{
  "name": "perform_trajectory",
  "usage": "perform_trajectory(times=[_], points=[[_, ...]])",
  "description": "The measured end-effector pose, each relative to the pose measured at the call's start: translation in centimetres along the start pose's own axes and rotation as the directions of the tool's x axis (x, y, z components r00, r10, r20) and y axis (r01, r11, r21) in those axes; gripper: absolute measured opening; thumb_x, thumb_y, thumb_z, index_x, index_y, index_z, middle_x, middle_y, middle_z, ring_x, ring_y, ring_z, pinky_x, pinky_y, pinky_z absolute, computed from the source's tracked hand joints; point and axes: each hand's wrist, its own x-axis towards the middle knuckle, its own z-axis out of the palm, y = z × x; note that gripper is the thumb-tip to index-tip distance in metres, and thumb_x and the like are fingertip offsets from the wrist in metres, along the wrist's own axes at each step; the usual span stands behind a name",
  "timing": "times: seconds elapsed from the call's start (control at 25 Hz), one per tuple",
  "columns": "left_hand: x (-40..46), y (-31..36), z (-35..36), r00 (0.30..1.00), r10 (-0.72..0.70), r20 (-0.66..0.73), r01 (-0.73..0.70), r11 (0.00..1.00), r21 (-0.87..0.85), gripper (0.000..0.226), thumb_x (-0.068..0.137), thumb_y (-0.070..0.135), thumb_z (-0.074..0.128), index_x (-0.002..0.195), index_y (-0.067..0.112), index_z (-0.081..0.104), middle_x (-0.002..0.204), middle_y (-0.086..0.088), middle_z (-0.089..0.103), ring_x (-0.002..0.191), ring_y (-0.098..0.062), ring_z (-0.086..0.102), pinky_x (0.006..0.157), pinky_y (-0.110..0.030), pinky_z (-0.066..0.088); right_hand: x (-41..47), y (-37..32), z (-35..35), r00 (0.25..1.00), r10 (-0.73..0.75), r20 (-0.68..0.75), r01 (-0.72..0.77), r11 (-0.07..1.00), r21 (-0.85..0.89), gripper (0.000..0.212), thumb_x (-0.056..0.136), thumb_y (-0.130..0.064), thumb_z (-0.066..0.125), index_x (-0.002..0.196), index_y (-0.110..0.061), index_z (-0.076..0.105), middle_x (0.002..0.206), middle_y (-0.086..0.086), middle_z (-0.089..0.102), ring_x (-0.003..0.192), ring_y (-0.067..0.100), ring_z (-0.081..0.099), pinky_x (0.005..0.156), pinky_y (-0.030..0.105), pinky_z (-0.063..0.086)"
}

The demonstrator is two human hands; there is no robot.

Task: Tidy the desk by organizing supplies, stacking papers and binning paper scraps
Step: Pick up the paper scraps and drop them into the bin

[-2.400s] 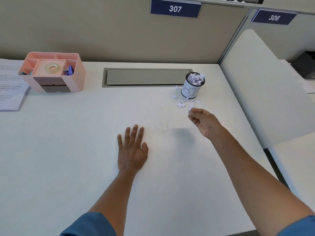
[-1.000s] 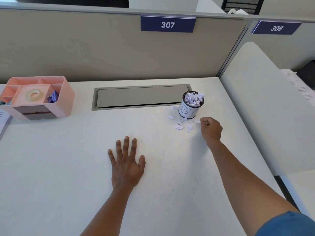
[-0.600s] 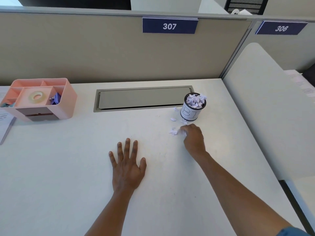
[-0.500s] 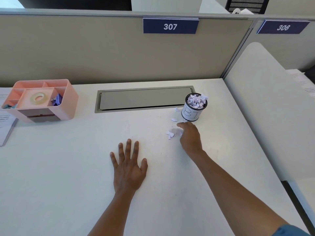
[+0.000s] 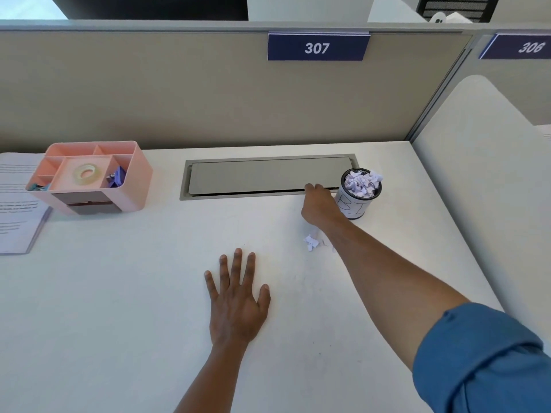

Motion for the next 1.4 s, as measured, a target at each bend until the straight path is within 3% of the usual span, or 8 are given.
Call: perform_trajectory(times=[0.2,0.32,0.52,0.72,0.8,1.0,1.16,1.4], points=[[0.0,0.0,-0.1,1.000,0.001,-0.011,-0.001,1.000,0.005,0.071,0.097,0.057,0.022,0.161,0.031,0.004,0.170,0.002,0.000,0.156,-0.027,-0.005,0.124,-0.059,0.000,-4.8,-0.6,3.3,0.996,-0.070,-0.055,0.074,0.995,0.073,0.048,0.084,0.002,0.046,0.132,-0.003,0.046,0.139,0.014,0.043,0.127,0.033,0.041,0.101,0.039,0.042],[0.0,0.0,-0.1,1.000,-0.004,-0.008,0.004,1.000,-0.003,0.071,0.097,0.057,0.022,0.161,0.031,0.005,0.170,0.002,0.000,0.156,-0.027,-0.005,0.124,-0.058,-0.001,-8.2,0.1,4.8,0.981,-0.130,-0.142,0.151,0.978,0.143,0.047,0.082,0.004,0.045,0.127,-0.006,0.053,0.132,0.010,0.052,0.118,0.032,0.047,0.092,0.039,0.045],[-0.1,0.1,-0.1,1.000,-0.012,-0.004,0.012,1.000,-0.007,0.071,0.096,0.057,0.020,0.161,0.031,0.007,0.170,0.003,0.001,0.156,-0.027,-0.004,0.124,-0.058,0.000,-8.7,3.4,3.7,0.980,-0.036,-0.195,0.070,0.982,0.173,0.048,0.077,-0.008,0.070,0.123,-0.006,0.057,0.133,0.007,0.054,0.118,0.032,0.049,0.091,0.038,0.045],[-0.1,0.1,-0.1,1.000,-0.012,-0.002,0.012,1.000,-0.002,0.071,0.096,0.057,0.019,0.161,0.031,0.007,0.170,0.003,0.002,0.156,-0.027,-0.004,0.124,-0.058,0.000,-8.6,5.0,3.4,0.979,-0.081,-0.186,0.102,0.989,0.109,0.025,0.076,-0.009,0.063,0.101,-0.010,0.059,0.108,0.003,0.059,0.101,0.029,0.053,0.073,0.034,0.042],[-0.1,0.2,-0.2,1.000,-0.012,-0.005,0.012,1.000,-0.012,0.071,0.096,0.057,0.020,0.161,0.031,0.008,0.170,0.003,0.003,0.156,-0.027,-0.003,0.124,-0.058,0.000,-8.9,4.9,3.6,0.977,-0.104,-0.184,0.125,0.986,0.106,0.022,0.078,-0.012,0.064,0.099,-0.011,0.059,0.107,0.001,0.059,0.099,0.028,0.052,0.071,0.032,0.040],[-0.1,0.1,-0.2,1.000,-0.012,-0.001,0.012,1.000,0.009,0.072,0.096,0.058,0.017,0.161,0.032,0.003,0.170,0.004,-0.001,0.156,-0.026,-0.007,0.124,-0.057,-0.002,-10.6,3.8,4.5,0.971,-0.165,-0.174,0.185,0.978,0.102,0.028,0.080,-0.007,0.063,0.106,-0.015,0.061,0.107,0.001,0.061,0.094,0.027,0.052,0.070,0.031,0.036],[-0.1,0.2,-0.3,1.000,-0.016,0.006,0.016,1.000,0.003,0.072,0.095,0.058,0.015,0.161,0.032,0.002,0.170,0.005,-0.001,0.156,-0.026,-0.007,0.124,-0.057,-0.004,-10.3,4.5,3.5,0.973,-0.115,-0.198,0.138,0.985,0.107,0.043,0.079,0.001,0.054,0.119,-0.015,0.061,0.119,0.000,0.060,0.103,0.027,0.052,0.081,0.035,0.042],[-0.2,0.3,-0.5,1.000,-0.013,0.011,0.013,1.000,-0.010,0.072,0.095,0.059,0.013,0.161,0.032,0.000,0.170,0.004,-0.003,0.156,-0.026,-0.009,0.123,-0.057,-0.004,-12.2,6.4,3.6,0.975,-0.198,-0.102,0.215,0.956,0.198,0.047,0.077,0.010,0.043,0.108,-0.017,0.067,0.111,-0.002,0.060,0.100,0.023,0.054,0.078,0.036,0.048]])
